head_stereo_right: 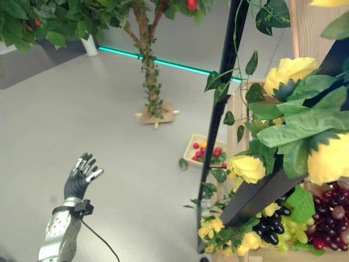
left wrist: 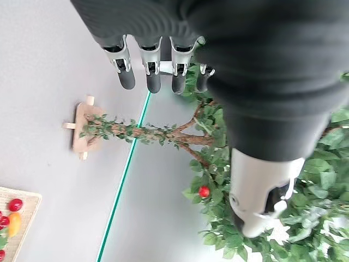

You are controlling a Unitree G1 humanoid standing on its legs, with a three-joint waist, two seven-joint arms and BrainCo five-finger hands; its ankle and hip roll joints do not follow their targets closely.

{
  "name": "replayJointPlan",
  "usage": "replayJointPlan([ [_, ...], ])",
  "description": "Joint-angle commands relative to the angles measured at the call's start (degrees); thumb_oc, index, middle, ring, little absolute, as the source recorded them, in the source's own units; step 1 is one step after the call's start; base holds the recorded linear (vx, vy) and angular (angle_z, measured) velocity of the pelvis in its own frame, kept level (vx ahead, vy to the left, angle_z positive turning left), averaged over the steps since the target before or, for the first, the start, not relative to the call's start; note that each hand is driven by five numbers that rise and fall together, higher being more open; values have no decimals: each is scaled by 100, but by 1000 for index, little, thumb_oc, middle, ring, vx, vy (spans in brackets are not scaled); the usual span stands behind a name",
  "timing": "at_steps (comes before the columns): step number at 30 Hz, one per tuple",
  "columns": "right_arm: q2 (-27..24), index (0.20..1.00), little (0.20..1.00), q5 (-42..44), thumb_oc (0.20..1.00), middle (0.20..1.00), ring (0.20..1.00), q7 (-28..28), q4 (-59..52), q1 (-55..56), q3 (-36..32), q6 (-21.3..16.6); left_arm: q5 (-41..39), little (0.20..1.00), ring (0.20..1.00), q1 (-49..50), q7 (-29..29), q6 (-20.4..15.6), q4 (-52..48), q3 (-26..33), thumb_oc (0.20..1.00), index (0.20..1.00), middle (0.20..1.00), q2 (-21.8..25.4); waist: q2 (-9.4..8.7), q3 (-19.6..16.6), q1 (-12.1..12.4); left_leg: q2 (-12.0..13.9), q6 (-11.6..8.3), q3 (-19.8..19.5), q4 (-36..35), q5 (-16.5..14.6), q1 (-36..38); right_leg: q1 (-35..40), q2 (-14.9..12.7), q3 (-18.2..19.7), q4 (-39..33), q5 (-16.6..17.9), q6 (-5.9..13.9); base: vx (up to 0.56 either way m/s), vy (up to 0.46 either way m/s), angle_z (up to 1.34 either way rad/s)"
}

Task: Pick up the fruits from the basket on one side to the basket on the other side

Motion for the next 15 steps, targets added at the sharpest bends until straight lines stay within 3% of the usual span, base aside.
replayJointPlan([
  [1, 86, 1000, 1000, 215, 1000, 1000, 1000, -144, 249, -166, 13, -44, 19, 1000, 1000, -211, 74, -235, -402, 140, 1000, 1000, 1000, 294, -324, -142, 27, -303, 83, -28, 585, -394, -492, -241, -92, -61, 628, -649, 126, -36, -27, 28],
  [15, 33, 1000, 1000, 688, 1000, 1000, 1000, -338, 289, -160, -274, -37, -38, 1000, 1000, -343, 176, -235, -692, 54, 1000, 1000, 1000, 328, -216, -85, 199, -235, -100, -655, 621, -198, -755, -225, 23, -640, 664, -824, -12, -27, -47, 26],
])
